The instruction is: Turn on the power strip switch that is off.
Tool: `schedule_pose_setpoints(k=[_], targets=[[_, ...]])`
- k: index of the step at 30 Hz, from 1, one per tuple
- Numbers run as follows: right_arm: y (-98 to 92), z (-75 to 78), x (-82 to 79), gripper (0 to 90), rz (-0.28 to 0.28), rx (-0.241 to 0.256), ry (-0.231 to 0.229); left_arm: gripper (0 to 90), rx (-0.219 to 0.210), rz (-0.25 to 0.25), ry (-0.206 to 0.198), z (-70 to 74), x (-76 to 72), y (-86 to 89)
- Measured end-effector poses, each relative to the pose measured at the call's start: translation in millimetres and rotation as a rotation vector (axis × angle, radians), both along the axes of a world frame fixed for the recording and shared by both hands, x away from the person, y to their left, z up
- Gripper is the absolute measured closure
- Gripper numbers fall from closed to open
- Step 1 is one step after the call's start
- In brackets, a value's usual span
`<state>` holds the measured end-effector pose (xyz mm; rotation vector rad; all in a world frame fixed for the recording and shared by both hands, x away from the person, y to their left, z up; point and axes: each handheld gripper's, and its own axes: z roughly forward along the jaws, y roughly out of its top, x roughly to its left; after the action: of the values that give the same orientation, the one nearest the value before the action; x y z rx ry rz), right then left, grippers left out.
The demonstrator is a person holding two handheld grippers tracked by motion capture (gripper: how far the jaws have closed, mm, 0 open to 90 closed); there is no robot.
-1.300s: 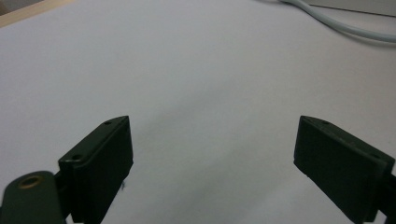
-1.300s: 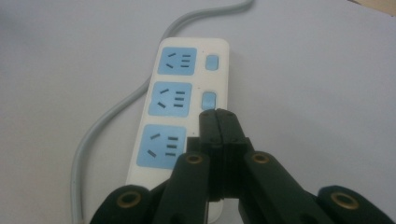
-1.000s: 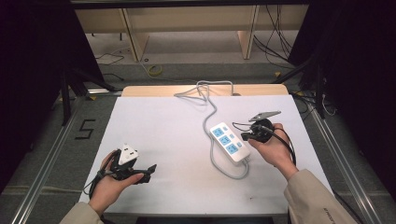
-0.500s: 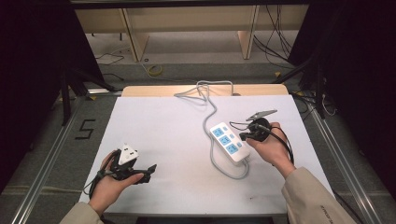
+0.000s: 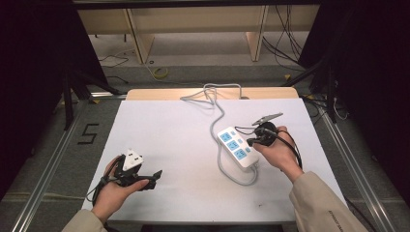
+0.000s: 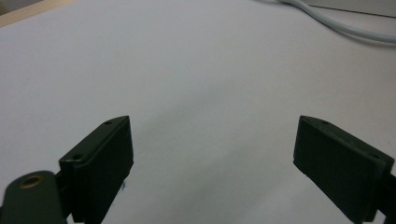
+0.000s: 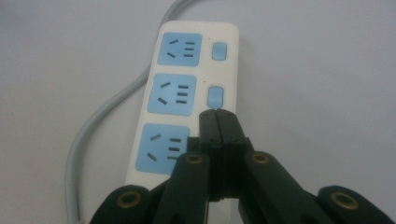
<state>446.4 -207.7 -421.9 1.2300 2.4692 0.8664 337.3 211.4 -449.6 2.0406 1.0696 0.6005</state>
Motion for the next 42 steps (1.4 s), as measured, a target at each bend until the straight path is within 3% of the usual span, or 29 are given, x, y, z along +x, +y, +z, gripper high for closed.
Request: schedule_pose_setpoints(k=[42], targets=[[7.3, -10.3, 9.2, 90.0, 0.010, -0.052, 0.063, 11.7, -0.001, -0.002, 0.001, -0.1, 0.0, -0.2]])
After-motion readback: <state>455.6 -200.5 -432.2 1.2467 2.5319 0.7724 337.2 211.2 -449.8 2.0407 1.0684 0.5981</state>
